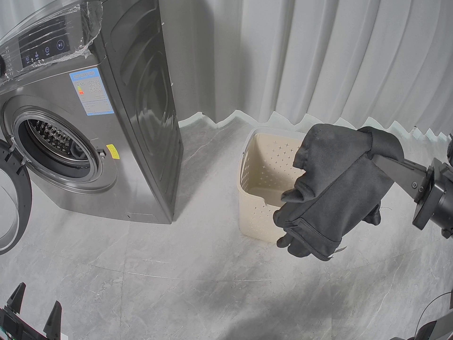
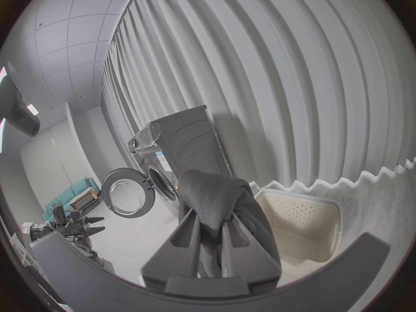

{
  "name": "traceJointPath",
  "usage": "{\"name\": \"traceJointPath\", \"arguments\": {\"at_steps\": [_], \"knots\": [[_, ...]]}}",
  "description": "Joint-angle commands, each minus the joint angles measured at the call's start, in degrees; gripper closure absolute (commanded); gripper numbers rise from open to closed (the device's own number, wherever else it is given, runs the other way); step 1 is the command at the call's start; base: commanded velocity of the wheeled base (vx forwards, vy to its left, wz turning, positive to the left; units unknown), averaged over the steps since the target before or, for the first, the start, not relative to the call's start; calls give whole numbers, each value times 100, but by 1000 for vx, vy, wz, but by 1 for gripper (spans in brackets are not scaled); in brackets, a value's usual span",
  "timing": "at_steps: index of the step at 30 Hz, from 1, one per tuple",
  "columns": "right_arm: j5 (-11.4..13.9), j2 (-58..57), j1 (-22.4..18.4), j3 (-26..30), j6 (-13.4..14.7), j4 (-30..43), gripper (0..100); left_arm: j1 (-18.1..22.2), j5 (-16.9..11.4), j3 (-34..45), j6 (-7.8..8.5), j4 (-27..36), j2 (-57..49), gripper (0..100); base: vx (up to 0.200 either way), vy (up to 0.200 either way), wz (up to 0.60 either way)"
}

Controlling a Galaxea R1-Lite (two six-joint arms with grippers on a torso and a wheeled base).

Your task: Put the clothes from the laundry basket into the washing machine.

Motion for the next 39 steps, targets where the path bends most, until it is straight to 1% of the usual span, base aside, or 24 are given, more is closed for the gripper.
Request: {"name": "traceJointPath", "arguments": {"at_steps": [1, 7, 17, 39], "knots": [[-2, 66, 57, 41, 1, 2, 100, -1, -1, 92, -18, 6, -75, 0, 0, 200, 0], [24, 75, 65, 50, 1, 2, 100, -1, -1, 92, -18, 6, -75, 0, 0, 200, 0], [-20, 145, 57, 15, 19, -25, 100, -1, -1, 92, -26, 6, -75, 0, 0, 200, 0], [-20, 189, 57, 15, 45, -33, 100, -1, -1, 92, -18, 6, -75, 0, 0, 200, 0]]}}
